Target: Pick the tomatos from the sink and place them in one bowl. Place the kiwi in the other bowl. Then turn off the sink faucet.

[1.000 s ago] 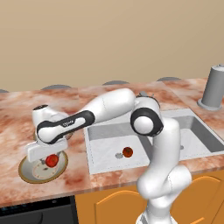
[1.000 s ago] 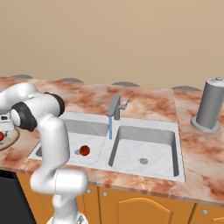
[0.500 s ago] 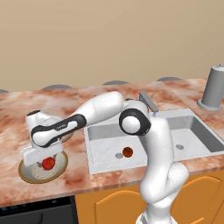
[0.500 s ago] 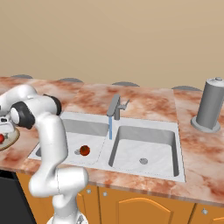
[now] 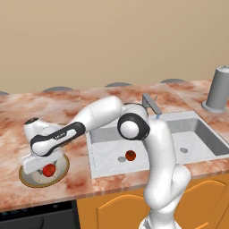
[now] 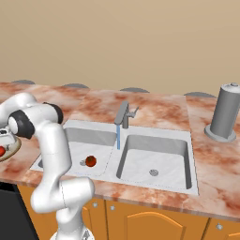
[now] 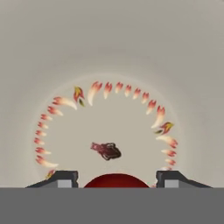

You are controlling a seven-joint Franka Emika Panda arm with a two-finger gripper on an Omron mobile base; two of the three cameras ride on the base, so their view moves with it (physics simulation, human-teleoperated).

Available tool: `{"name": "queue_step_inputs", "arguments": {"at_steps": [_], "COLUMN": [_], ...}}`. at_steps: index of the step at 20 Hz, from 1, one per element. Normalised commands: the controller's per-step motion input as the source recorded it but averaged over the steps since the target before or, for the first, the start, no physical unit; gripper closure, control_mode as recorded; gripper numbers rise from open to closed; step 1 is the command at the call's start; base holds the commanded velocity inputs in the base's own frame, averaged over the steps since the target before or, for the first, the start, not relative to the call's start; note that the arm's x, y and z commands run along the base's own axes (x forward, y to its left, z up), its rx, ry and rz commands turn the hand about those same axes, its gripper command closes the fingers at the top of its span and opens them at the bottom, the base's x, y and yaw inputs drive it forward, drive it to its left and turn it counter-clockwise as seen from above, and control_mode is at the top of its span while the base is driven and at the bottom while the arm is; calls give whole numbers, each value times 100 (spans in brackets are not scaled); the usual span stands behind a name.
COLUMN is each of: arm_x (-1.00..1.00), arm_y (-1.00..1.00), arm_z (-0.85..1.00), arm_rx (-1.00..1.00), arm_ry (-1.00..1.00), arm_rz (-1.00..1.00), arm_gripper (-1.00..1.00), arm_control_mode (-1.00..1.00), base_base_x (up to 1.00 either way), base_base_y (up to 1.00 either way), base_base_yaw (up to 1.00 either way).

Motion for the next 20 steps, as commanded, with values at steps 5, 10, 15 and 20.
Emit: {"name": "queue_step_inputs", "arguments": {"at_steps": [5,10,15,20], "arm_x": [0,-2,-6,0], "arm_y": [0,0,0,-2], "arm_z": [0,2,36,57], "arm_rx": [0,0,0,0], "arm_ry": [-10,-6,-3,-1], "arm_rz": [0,0,0,0], "arm_gripper": [-100,-100,-100,-100], "arm_control_mode": [-100,-100,-100,-100], "base_base_x": [0,0,0,0], "base_base_y": [0,0,0,0], "base_base_yaw": [0,0,0,0]}}
